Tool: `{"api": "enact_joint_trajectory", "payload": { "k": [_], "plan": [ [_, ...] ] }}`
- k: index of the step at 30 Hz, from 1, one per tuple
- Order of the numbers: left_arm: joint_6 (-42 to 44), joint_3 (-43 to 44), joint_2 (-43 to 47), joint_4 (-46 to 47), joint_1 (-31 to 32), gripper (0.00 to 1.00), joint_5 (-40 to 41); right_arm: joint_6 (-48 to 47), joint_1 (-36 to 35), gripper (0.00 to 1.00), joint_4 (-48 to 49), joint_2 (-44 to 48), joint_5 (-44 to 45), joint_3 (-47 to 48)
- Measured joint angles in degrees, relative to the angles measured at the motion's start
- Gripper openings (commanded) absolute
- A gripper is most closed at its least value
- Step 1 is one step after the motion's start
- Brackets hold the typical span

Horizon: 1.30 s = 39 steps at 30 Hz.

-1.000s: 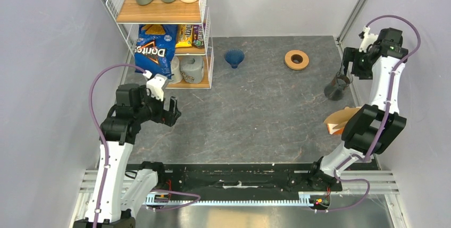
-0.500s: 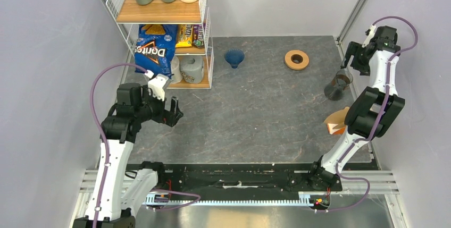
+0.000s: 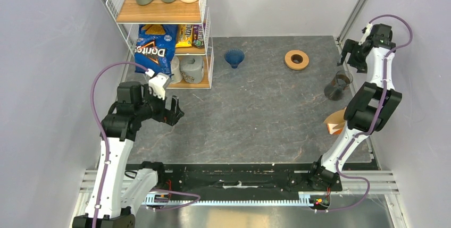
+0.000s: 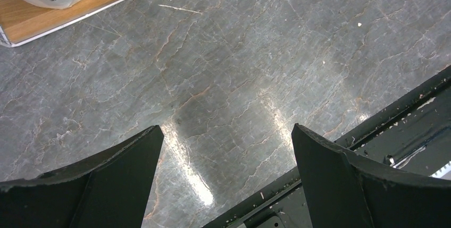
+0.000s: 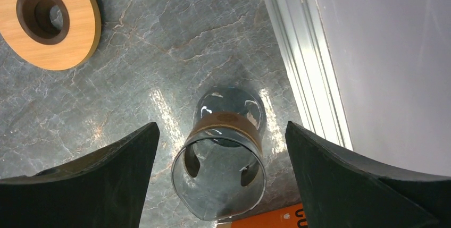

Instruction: Place the coffee filter in the dripper

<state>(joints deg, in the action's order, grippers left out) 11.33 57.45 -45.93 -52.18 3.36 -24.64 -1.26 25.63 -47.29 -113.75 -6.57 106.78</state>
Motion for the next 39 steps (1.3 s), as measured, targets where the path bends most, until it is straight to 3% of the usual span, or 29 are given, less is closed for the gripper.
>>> {"api": "enact_joint_trajectory", "payload": {
  "k": [24, 39],
  "plan": [
    [0.0, 0.3, 0.8, 0.0, 0.0, 1.00, -1.4, -1.4, -1.5, 0.93, -3.0, -0.9, -3.2, -5.5],
    [-0.1, 0.3, 1.4, 0.0, 0.0, 1.00, -1.5, -2.6, -7.1, 0.92, -4.1, 6.3, -7.8, -14.1]
  ]
}}
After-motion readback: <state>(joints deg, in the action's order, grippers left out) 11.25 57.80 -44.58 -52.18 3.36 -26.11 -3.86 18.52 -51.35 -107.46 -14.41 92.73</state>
